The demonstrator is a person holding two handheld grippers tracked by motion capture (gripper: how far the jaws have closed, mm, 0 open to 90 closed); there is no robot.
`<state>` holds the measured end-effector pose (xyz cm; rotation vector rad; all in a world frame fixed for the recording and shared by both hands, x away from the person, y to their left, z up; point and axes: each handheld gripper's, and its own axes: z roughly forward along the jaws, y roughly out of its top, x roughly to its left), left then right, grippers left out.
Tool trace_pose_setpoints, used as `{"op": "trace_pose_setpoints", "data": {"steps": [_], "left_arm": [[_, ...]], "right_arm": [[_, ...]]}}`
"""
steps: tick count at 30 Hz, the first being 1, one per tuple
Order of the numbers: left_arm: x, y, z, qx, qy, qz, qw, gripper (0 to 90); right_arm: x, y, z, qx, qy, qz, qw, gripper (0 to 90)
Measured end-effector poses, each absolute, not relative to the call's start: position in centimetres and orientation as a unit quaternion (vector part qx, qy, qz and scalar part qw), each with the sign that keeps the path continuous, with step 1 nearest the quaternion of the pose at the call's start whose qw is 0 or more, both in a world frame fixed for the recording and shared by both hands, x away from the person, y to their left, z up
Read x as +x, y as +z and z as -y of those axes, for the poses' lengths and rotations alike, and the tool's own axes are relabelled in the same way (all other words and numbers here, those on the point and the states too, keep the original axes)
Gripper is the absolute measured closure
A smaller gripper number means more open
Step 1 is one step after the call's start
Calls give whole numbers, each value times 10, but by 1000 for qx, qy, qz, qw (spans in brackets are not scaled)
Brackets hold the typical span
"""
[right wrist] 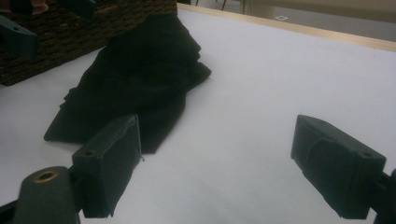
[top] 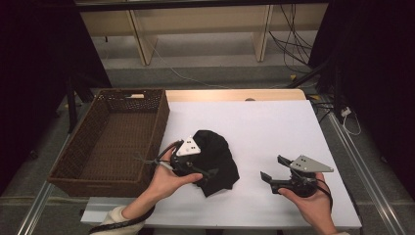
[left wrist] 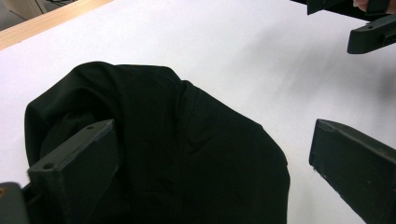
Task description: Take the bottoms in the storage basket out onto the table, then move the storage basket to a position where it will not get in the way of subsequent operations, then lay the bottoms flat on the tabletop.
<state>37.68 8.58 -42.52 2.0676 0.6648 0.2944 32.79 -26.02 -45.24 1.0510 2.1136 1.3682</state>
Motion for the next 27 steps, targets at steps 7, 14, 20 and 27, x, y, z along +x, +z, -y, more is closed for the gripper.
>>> {"op": "trace_pose_setpoints", "data": {"steps": [7, 14, 20, 27], "left_arm": [[376, -424, -88, 837, 125, -270, 459, 17], [375, -422, -90, 836, 129, -268, 461, 17], [375, -421, -90, 837, 135, -266, 460, 20], [373, -422, -91, 839, 140, -264, 455, 20]], "right_arm": [[328, -453, 259, 376, 490, -760, 203, 167], [328, -453, 259, 377, 487, -761, 204, 167], [326, -453, 260, 378, 487, -760, 206, 167], [326, -452, 259, 373, 488, -761, 208, 188]]}}
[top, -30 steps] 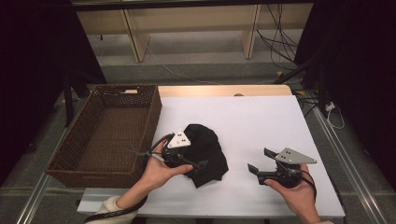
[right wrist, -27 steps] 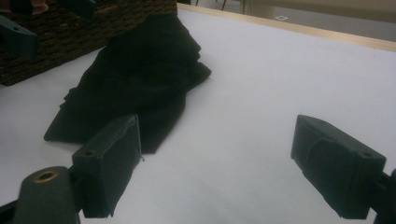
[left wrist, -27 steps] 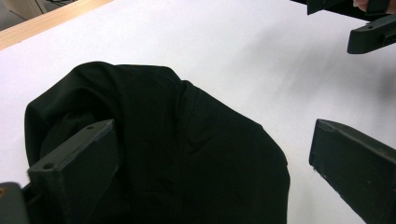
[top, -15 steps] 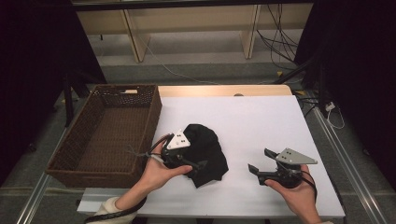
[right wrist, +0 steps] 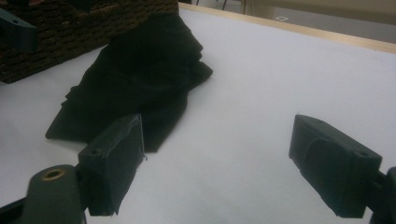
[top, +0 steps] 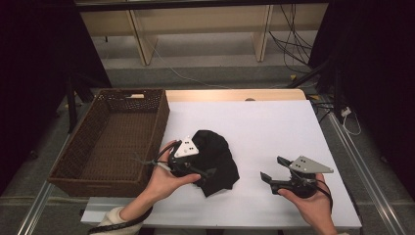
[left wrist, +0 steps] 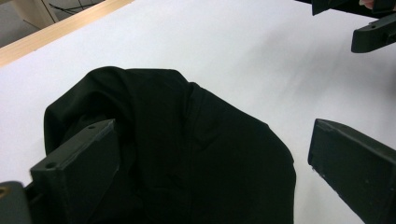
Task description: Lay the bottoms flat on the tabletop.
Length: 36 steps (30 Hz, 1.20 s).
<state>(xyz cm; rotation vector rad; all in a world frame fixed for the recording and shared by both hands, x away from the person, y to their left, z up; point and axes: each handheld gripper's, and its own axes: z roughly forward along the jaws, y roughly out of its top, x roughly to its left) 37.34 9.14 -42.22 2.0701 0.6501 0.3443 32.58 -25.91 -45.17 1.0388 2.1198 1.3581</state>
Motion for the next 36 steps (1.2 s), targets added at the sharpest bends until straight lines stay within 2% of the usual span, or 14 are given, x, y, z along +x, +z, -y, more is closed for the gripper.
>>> {"op": "trace_pose_setpoints", "data": {"steps": [7, 12, 19, 25, 28, 33, 36], "left_arm": [[372, -422, -98, 834, 143, -275, 456, 53], [369, -425, -105, 836, 149, -285, 445, 133], [363, -445, -106, 856, 139, -278, 413, 265], [362, -457, -98, 875, 140, -256, 386, 313], [365, -461, -100, 874, 136, -265, 384, 354], [369, -461, -104, 864, 133, -277, 398, 409], [371, -459, -107, 858, 135, -280, 408, 451]], "right_arm": [[324, -451, 248, 362, 486, -771, 196, 223], [323, -453, 227, 342, 482, -787, 179, 231], [326, -457, 202, 314, 472, -804, 180, 237], [332, -468, 183, 295, 453, -827, 153, 240], [336, -474, 169, 284, 438, -841, 143, 246], [343, -486, 145, 270, 401, -866, 128, 276], [348, -489, 134, 265, 375, -876, 145, 372]]}}
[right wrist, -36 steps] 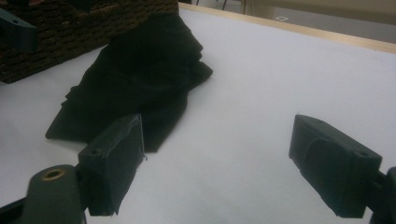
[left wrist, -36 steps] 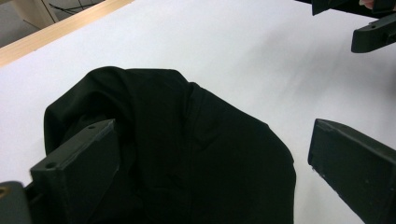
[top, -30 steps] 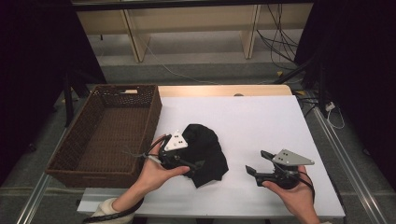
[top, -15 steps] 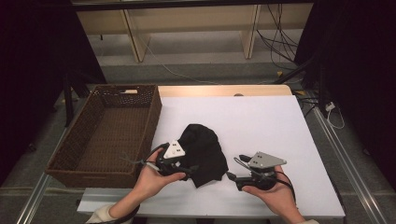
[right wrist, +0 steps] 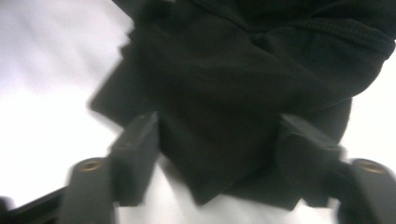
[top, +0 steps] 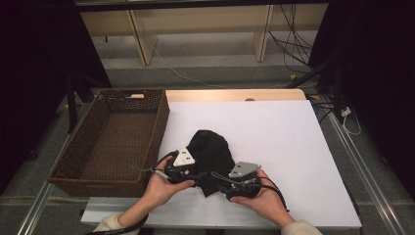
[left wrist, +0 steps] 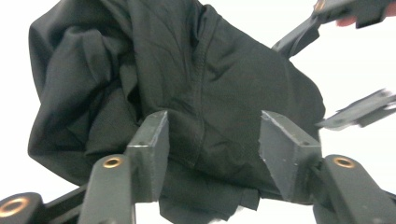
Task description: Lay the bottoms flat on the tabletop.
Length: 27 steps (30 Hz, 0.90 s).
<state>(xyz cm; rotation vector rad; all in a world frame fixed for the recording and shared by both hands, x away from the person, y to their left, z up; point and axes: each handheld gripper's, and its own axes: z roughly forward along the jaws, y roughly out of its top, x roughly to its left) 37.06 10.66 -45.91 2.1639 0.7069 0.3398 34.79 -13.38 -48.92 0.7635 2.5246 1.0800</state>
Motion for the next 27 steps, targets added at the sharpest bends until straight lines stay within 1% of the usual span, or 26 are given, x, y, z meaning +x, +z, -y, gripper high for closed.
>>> {"op": "trace_pose_setpoints", "data": {"steps": [3, 5, 7, 9, 12, 16, 19, 22, 25, 27], "left_arm": [[371, -459, -107, 856, 136, -281, 412, 472], [371, -458, -108, 856, 137, -280, 413, 482], [371, -457, -108, 855, 139, -279, 415, 490], [370, -456, -109, 853, 142, -279, 418, 497], [371, -453, -111, 848, 152, -278, 424, 512], [371, -449, -114, 844, 164, -276, 429, 520], [372, -451, -112, 855, 152, -273, 415, 504], [372, -460, -108, 866, 149, -273, 392, 441], [374, -468, -104, 874, 146, -284, 366, 284], [376, -472, -102, 877, 149, -292, 352, 222]], "right_arm": [[352, -490, 129, 262, 349, -888, 147, 549], [354, -488, 128, 265, 341, -890, 149, 714], [356, -487, 128, 267, 333, -892, 148, 782], [356, -484, 130, 275, 335, -889, 147, 803], [359, -472, 138, 298, 368, -870, 139, 809], [365, -454, 152, 327, 413, -835, 159, 811], [372, -444, 166, 357, 443, -804, 173, 812], [381, -435, 179, 382, 462, -779, 182, 812], [389, -431, 187, 402, 469, -763, 191, 813], [392, -431, 189, 407, 468, -760, 191, 813]]}}
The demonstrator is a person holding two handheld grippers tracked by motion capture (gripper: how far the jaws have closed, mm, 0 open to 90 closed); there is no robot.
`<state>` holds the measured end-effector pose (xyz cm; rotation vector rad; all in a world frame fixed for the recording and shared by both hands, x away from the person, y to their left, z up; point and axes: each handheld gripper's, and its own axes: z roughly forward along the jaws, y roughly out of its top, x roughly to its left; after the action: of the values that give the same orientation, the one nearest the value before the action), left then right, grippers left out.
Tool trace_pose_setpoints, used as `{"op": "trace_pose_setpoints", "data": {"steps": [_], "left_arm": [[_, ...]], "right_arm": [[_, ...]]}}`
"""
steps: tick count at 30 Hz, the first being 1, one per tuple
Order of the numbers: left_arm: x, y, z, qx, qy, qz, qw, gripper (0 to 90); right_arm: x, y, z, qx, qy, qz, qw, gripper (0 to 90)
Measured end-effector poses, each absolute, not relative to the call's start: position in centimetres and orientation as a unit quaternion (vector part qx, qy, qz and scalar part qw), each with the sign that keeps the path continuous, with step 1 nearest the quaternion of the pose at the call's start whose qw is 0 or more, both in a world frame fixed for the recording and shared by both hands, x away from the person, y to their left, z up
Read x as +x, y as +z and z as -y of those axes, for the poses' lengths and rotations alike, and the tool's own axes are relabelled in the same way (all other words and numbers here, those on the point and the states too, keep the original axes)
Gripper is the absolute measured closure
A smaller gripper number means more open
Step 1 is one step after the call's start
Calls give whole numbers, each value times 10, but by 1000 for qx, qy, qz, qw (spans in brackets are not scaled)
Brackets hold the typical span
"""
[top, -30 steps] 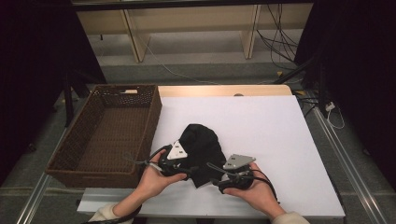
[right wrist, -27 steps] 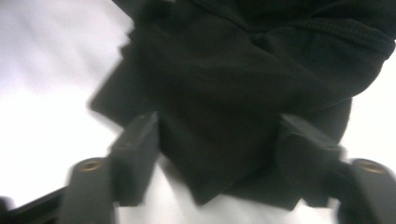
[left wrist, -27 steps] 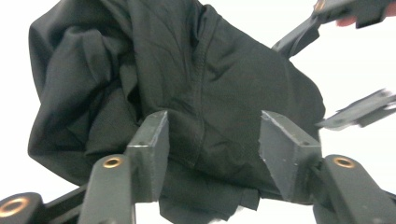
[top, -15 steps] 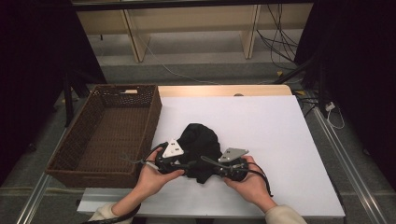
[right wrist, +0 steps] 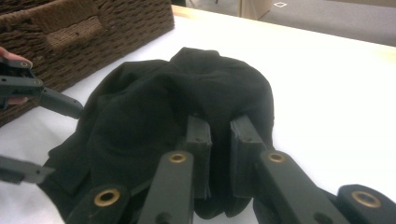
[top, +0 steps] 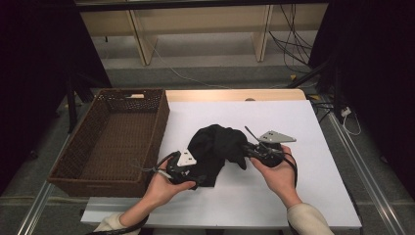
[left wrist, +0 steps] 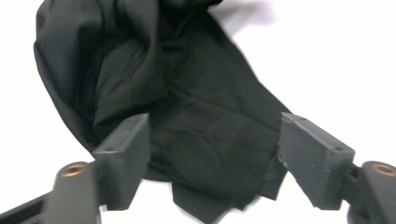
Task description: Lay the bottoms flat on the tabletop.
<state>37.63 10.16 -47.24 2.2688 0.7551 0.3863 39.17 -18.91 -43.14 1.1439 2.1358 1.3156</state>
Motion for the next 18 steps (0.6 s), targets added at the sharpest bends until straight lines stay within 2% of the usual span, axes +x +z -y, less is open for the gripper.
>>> {"op": "trace_pose_setpoints", "data": {"steps": [2, 8, 12, 13, 17, 18], "left_arm": [[379, -478, -98, 878, 146, -299, 343, 185], [386, -491, -86, 879, 131, -313, 335, 182], [390, -491, -82, 873, 132, -326, 339, 221], [391, -490, -81, 869, 135, -333, 341, 251], [393, -488, -79, 866, 145, -334, 343, 492], [393, -488, -78, 866, 147, -333, 343, 586]], "right_arm": [[393, -432, 190, 409, 466, -761, 191, 813], [395, -432, 190, 414, 466, -759, 187, 811], [396, -431, 190, 416, 466, -758, 187, 811], [396, -431, 190, 416, 466, -758, 186, 810], [398, -433, 188, 416, 465, -760, 183, 810], [398, -432, 187, 417, 464, -761, 182, 810]]}}
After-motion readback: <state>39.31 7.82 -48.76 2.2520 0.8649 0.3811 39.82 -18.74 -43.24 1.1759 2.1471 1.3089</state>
